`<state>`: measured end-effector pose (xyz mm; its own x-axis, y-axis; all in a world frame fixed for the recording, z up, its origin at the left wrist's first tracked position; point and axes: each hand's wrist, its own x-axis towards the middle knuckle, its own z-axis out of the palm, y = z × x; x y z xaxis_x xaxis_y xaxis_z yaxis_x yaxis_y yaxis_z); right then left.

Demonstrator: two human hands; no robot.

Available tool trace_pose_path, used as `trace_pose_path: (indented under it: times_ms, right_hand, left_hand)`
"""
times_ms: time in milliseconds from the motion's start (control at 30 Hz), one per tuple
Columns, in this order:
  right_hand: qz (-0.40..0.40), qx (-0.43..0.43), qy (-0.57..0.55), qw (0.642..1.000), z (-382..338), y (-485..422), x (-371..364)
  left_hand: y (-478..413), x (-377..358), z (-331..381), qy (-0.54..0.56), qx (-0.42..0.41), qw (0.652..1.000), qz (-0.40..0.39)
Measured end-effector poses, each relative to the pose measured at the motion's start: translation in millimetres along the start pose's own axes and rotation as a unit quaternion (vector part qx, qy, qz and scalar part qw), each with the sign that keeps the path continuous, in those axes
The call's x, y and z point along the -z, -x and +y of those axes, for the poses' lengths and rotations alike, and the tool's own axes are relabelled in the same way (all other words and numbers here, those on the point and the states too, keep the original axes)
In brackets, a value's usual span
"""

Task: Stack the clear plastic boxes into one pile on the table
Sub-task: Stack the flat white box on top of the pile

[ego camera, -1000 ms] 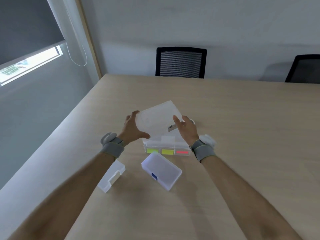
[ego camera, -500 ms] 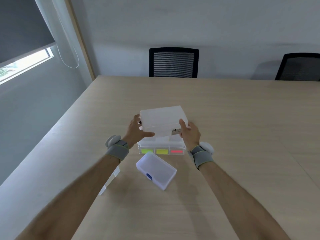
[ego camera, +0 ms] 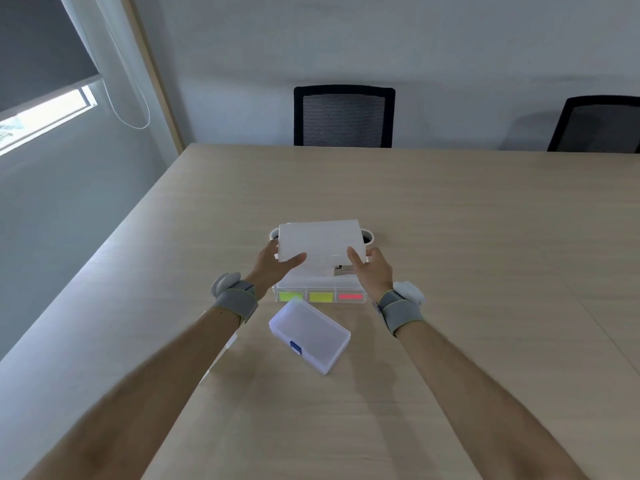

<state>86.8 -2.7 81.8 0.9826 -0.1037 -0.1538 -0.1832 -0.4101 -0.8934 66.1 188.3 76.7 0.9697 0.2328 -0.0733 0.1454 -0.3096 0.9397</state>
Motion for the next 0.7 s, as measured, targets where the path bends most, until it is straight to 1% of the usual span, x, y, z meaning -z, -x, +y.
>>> trace_pose_path:
  times_ms: [267, 700]
  right_hand:
    - [-0.023, -0.026, 0.013, 0.999, 4, -7, -5]
    - [-0.017, -0.006, 0.045, 0.999, 3, -15, -14]
  left_hand:
    - [-10, -4, -9, -0.008, 0.016, 1.0, 0.002]
    - [-25, 0, -15, -0.005, 0.021, 1.0, 0.0]
